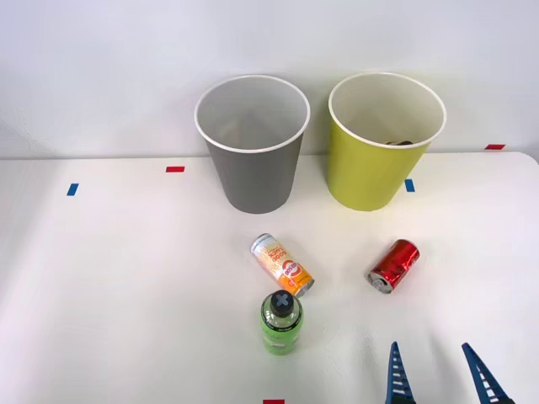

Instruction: Put cans in the gray bin, plastic bottles in the light green bin

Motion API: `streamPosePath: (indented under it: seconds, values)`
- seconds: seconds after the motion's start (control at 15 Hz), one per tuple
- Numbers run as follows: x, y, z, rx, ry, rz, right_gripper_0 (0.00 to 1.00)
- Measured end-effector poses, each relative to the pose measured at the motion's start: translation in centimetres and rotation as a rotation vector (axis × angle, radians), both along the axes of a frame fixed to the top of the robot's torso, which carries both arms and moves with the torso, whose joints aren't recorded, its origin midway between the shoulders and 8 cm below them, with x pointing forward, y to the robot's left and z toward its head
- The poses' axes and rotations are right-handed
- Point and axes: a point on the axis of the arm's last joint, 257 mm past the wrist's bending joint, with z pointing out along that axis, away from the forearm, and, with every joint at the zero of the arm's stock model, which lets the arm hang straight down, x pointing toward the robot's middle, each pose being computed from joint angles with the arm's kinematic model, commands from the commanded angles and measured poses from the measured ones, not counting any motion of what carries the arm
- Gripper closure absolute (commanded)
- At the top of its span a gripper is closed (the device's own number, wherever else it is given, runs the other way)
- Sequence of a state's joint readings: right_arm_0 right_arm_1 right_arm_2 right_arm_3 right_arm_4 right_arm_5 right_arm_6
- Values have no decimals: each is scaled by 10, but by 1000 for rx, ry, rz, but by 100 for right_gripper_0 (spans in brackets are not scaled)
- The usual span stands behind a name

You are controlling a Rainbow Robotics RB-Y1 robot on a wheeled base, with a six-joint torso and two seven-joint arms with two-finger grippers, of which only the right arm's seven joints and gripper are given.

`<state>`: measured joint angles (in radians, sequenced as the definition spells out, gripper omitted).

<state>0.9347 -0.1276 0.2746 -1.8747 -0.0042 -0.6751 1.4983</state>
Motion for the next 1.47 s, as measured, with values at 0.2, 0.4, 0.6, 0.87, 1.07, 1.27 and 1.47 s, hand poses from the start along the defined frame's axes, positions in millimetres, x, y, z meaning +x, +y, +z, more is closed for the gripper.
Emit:
streamPosePath:
  seconds: [0.2, 0.4, 0.6, 0.87, 1.07, 1.27, 1.47]
  values:
    - [-7, -4, -3, 8, 14, -16, 3]
    - [-10, -7, -6, 16, 23, -27, 3]
    - [-11, -8, -6, 17, 23, -27, 3]
    - [-11, -8, -6, 17, 24, -27, 3]
    - [-11, -8, -6, 17, 24, -27, 3]
    - [-11, -8, -6, 17, 24, -27, 3]
    - [-11, -8, -6, 17, 24, -27, 3]
